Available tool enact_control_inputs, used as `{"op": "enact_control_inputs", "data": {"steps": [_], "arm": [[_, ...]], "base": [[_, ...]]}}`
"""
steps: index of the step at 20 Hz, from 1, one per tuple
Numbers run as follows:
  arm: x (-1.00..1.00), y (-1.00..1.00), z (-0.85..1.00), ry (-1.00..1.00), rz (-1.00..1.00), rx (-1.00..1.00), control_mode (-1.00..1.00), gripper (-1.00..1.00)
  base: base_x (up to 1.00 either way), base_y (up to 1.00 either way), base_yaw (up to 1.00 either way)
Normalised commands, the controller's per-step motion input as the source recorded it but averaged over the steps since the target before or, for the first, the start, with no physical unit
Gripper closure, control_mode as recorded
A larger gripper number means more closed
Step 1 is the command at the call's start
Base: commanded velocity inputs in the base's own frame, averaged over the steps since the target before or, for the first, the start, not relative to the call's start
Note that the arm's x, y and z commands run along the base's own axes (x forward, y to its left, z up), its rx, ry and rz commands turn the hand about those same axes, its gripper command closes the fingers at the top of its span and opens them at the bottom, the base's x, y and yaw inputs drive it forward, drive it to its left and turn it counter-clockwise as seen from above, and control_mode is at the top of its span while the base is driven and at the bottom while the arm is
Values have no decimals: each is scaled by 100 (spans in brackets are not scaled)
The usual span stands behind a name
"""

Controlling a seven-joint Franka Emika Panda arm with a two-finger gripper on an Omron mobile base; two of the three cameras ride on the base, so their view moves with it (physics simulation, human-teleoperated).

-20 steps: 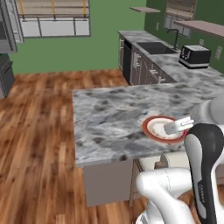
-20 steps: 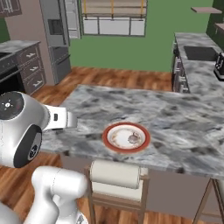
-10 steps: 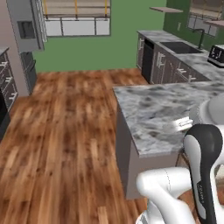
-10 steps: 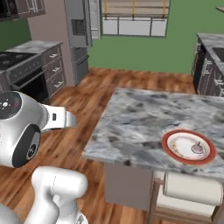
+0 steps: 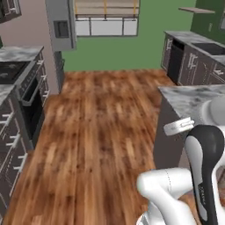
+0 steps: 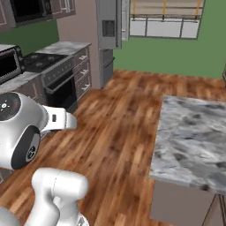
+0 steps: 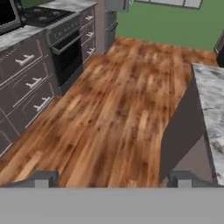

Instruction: Take the cheese, fish, and garlic from the fridge and place them on the plate on the dining counter to create an appetizer plate.

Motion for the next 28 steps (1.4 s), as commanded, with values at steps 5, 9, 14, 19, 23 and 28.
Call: {"op": "enact_control_inputs", "data": {"steps": [5,9,14,19,23,28], "arm": [[0,0,0,0,0,0,100,-100],[0,0,0,0,0,0,100,-100],[0,0,0,0,0,0,100,-100],[0,0,0,0,0,0,100,-100],[0,0,0,0,0,0,100,-100],[0,0,0,0,0,0,100,-100]], "base": [[100,52,1],[100,3,0],[100,-4,0],[100,-9,0],[100,-1,-4],[100,-4,-5]]}}
